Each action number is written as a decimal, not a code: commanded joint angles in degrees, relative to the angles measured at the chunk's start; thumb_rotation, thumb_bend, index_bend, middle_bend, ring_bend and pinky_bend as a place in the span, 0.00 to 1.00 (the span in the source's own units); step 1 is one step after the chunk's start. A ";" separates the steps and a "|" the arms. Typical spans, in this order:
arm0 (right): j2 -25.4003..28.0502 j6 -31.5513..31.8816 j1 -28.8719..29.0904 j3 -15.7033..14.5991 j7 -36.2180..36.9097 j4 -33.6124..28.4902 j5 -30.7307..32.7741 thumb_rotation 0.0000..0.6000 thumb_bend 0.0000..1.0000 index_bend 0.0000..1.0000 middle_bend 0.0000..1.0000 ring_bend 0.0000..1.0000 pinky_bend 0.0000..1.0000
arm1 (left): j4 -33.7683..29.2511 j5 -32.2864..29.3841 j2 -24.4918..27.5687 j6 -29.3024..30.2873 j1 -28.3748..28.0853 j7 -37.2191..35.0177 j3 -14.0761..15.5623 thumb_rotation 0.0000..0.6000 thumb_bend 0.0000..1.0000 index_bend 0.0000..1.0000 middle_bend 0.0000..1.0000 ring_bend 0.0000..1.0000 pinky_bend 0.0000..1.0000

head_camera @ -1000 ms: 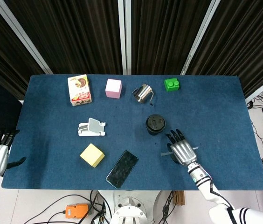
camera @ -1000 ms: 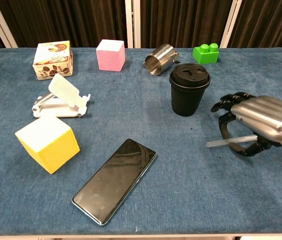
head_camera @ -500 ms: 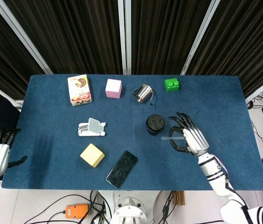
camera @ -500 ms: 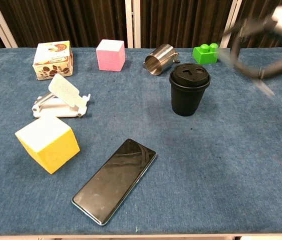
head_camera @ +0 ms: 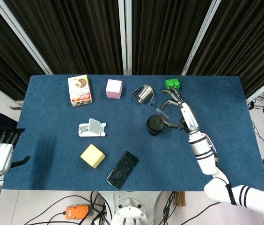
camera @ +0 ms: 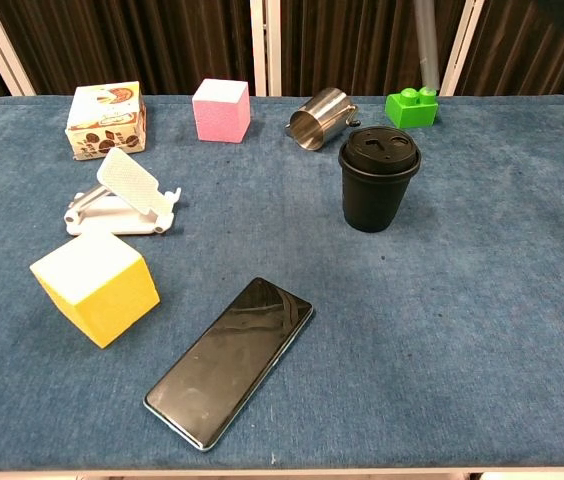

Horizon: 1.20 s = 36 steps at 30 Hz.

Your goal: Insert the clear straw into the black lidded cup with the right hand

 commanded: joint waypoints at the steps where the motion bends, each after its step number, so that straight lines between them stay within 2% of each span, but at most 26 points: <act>1: -2.51 -1.14 1.69 0.20 1.82 2.45 1.07 1.00 0.61 0.70 0.25 0.05 0.08 | -0.01 -0.05 0.01 -0.05 -0.01 0.02 0.01 1.00 0.06 0.15 0.17 0.07 0.00; 8: -5.26 -1.78 2.47 -1.26 3.79 5.68 1.12 1.00 0.61 0.70 0.25 0.05 0.08 | 0.21 -0.42 -0.23 -0.32 -0.03 -0.09 0.04 1.00 0.06 0.15 0.17 0.07 0.00; 32: -6.91 -2.77 2.84 -2.16 5.56 9.63 2.41 1.00 0.61 0.69 0.25 0.05 0.07 | 0.92 -0.91 -0.45 -0.25 0.24 -0.47 0.10 1.00 0.06 0.15 0.17 0.07 0.00; 36: -7.23 -3.06 2.99 -2.46 6.08 10.31 2.18 1.00 0.62 0.65 0.25 0.05 0.06 | 1.05 -1.04 -0.54 -0.39 0.24 -0.49 0.11 1.00 0.06 0.15 0.16 0.07 0.00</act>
